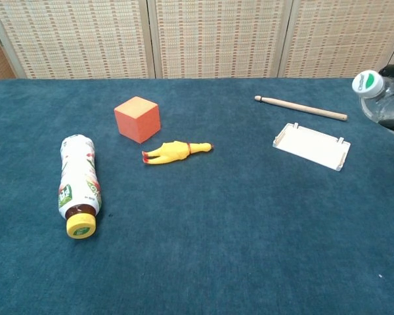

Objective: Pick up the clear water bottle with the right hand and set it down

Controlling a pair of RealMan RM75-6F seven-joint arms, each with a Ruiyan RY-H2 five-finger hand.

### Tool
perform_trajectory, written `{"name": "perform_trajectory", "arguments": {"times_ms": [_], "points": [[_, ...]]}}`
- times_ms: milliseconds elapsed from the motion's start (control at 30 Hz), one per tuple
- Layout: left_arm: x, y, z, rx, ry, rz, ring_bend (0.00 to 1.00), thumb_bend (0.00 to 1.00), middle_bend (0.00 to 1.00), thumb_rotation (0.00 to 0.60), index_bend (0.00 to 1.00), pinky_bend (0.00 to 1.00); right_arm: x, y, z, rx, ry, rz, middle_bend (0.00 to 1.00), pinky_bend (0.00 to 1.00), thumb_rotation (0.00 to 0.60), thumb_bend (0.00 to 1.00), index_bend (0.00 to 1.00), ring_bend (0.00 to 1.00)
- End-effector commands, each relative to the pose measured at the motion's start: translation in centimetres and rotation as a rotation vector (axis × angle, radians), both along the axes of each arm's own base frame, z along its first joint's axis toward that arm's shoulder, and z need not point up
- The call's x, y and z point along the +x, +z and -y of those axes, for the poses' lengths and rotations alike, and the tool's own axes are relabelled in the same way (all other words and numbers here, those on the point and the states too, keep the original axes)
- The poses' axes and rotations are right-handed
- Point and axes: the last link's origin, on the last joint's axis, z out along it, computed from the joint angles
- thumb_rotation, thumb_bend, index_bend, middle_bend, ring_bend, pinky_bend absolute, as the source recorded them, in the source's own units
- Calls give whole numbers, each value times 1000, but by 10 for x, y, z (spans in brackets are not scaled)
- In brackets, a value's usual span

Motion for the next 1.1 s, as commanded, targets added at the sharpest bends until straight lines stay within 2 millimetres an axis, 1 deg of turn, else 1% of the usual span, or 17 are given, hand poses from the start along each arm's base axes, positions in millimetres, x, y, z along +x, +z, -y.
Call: {"name": "perform_trajectory", "arguments": {"times_ms": [33,100,133,233,267,333,433,600,800,933,967,1033,1067,1100], "points": [[-1,0,0,0,1,-3,231,373,327,600,207,426,12,-19,-16,178,46,472,725,663,600,511,796,622],[-1,0,0,-1,4,-1,230,372,327,600,208,426,18,-19,-21,281,35,646,725,664,600,511,795,622],[0,0,0,-1,4,1,230,372,327,600,208,426,22,-17,-25,354,15,765,726,664,600,511,795,622],[0,1,0,4,-2,2,230,372,327,600,208,425,29,-8,-29,517,-49,1009,725,664,600,511,796,622],[0,1,0,4,-1,1,231,372,327,600,208,425,29,-5,-29,546,-61,1049,725,664,600,511,796,622],[-1,0,0,2,2,2,231,372,327,600,208,425,27,1,-28,564,-70,1077,725,664,600,510,796,622],[0,0,0,0,0,-1,230,372,327,600,208,425,22,4,-24,492,-45,1020,725,664,600,510,796,622],[0,-1,0,-3,2,-3,231,373,327,600,209,425,9,0,-18,354,-40,907,726,665,600,510,795,624],[-1,-2,0,-6,4,-7,231,373,327,600,208,425,-4,-4,-13,295,-72,819,726,668,600,510,796,625],[0,-2,0,-6,-2,-9,231,372,327,600,208,425,-10,-10,-2,167,-40,632,729,670,600,511,800,629],[0,-2,0,-7,-1,-9,231,372,327,600,209,426,-9,-12,0,144,-35,591,730,672,600,511,801,630],[0,-3,0,-9,2,-9,231,372,327,600,208,426,2,-20,4,142,-7,549,731,675,600,510,804,632],[0,-3,0,-9,2,-9,230,372,327,600,208,425,10,-22,4,158,13,551,731,676,600,510,804,632],[0,-2,0,-7,0,-9,230,372,327,600,208,425,23,-24,2,179,47,558,731,676,600,510,804,632]]}}
